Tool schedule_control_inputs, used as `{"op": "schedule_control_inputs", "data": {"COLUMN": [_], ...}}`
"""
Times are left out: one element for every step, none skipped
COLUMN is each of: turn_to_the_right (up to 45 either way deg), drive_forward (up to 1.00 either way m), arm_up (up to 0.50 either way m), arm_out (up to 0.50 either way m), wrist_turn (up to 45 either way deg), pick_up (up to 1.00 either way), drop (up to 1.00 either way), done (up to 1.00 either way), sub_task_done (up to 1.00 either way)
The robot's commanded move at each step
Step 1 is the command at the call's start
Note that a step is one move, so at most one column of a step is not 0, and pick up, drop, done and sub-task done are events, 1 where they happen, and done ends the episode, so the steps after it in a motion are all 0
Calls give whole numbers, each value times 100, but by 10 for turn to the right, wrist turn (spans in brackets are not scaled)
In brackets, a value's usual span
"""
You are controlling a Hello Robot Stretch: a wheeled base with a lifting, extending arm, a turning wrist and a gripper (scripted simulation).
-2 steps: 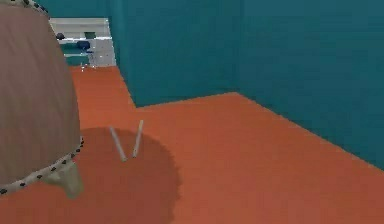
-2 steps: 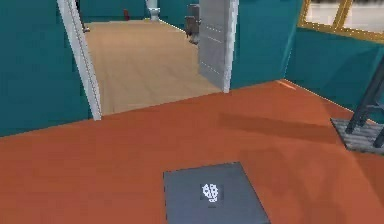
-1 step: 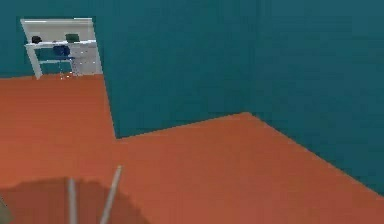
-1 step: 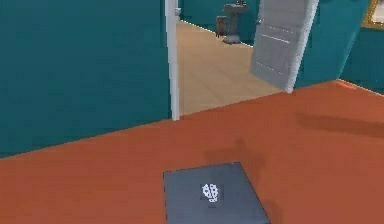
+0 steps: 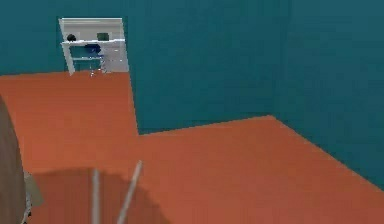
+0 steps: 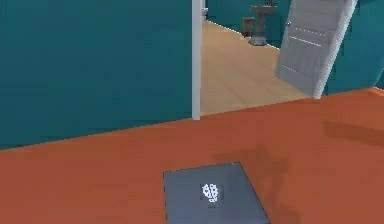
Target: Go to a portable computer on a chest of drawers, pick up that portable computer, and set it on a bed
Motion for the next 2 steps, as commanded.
{"op": "schedule_control_inputs", "data": {"turn_to_the_right": [0,-30], "drive_forward": [40,0], "arm_up": [0,0], "arm_out": [0,0], "wrist_turn": [0,0], "pick_up": [0,0], "drop": [0,0], "done": [0,0], "sub_task_done": [0,0]}}
